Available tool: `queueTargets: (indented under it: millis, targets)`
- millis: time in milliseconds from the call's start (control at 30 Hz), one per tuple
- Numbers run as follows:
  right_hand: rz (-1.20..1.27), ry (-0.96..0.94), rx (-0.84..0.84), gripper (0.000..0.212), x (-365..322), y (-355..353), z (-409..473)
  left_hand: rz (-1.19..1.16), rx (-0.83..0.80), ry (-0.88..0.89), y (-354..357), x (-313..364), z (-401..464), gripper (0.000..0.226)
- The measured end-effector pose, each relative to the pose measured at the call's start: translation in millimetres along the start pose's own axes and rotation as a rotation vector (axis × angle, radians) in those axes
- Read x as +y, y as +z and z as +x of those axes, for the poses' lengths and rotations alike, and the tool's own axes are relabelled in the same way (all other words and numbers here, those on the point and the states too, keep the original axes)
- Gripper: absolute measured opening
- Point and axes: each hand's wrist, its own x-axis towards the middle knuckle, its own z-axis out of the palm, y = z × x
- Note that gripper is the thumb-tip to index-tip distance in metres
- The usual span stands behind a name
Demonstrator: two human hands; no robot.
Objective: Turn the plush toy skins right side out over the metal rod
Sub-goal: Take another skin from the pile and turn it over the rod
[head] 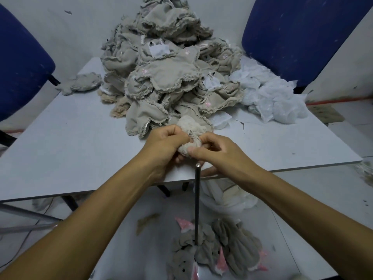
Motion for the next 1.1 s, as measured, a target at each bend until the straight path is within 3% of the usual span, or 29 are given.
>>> queueTargets:
  millis: [267, 367, 467, 533, 667, 867, 1100]
  targets:
    - [-0.341, -0.239, 0.3, 0.019, 9, 18, 7, 0.114, 0.254, 0.086, 16, -10, -1, 0.019]
    - [-0.372, -0.264, 0.355, 0.014, 10, 15, 9, 0.007, 0.131, 0.064, 12, -9, -3, 0.034]
    - [-0.282, -0.198, 0.39, 0.027, 9, 12, 11, -0.027, -0.04, 0.093, 4, -9, -10, 0.034]
    - [-0.171, -0.107, 0.324, 0.027, 4, 7, 14, -0.048, -0.106, 0.077, -3, -7, -12, 0.028]
    - [0.169, 0.086, 0.005, 0.013, -9, -7, 17, -0.102, -0.197, -0.027, -15, 1, -12, 0.012]
    - [0.195, 0.028, -0.032, 0.015, -6, -6, 12, -0.066, -0.071, -0.08, -11, 3, -3, 0.041]
    - [0.186, 0.033, -0.089, 0.007, -2, -13, 11, 0.119, 0.094, 0.02, 2, -4, 1, 0.024]
